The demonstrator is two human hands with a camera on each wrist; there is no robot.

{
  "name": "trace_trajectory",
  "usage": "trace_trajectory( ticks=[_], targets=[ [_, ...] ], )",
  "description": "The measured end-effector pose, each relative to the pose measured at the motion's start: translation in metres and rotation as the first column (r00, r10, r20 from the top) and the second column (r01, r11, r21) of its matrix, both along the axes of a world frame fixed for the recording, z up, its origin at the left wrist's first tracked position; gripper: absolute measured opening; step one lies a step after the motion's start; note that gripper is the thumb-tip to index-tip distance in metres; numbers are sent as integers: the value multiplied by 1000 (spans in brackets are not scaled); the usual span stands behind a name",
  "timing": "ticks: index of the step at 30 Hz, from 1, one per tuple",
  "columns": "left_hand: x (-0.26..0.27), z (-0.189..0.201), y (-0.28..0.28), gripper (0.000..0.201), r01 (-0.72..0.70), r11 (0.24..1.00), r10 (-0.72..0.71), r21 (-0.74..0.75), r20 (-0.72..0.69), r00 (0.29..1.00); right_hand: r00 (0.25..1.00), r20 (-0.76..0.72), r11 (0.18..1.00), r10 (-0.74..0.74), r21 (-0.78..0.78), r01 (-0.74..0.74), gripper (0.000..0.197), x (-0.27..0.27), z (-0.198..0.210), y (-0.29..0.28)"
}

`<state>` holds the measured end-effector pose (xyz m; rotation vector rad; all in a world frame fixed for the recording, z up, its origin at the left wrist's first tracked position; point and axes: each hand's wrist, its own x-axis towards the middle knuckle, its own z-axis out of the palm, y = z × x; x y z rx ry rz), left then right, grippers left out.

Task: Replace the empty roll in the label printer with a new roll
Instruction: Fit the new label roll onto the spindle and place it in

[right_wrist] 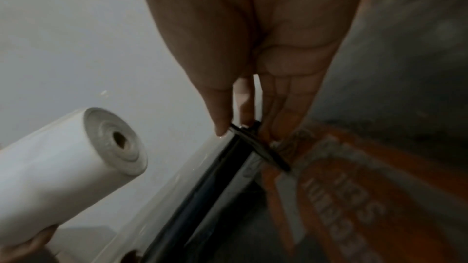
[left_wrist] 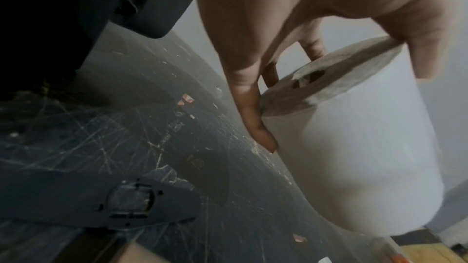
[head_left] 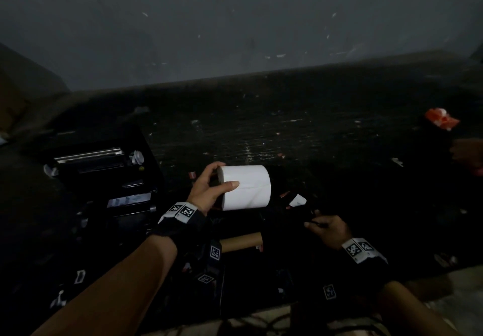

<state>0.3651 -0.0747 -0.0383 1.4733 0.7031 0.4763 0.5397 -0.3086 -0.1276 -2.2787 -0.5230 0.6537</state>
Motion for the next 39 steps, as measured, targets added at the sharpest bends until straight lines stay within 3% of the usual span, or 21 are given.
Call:
trace_trajectory(
  ticks=[5,12,20,28,37,39],
  targets=[
    [2,8,-2,44,25,1000,-25,-3,37,999,993,88,986,-78,153,64,23,1,13,-6],
    [12,23,-7,43,60,997,-54,-49,105,993,918,312,908,-243,407,102,26,14,83,-18],
    [32,49,-17,44,117,990,-96,-78,224,970,888,282,783,-364,609,127,24,33,137,-10],
    [39,68,-17,45,151,982,-116,-118,259,959,927,256,801,-274,595,73,29,34,147,-10],
    [47,76,-34,52,217,967,-178,-131,257,950,985,140,742,-102,671,-18,11,8,148,30],
    [48,76,-36,51,223,962,-175,-160,267,948,988,133,734,-81,678,-31,15,3,149,37]
  ],
)
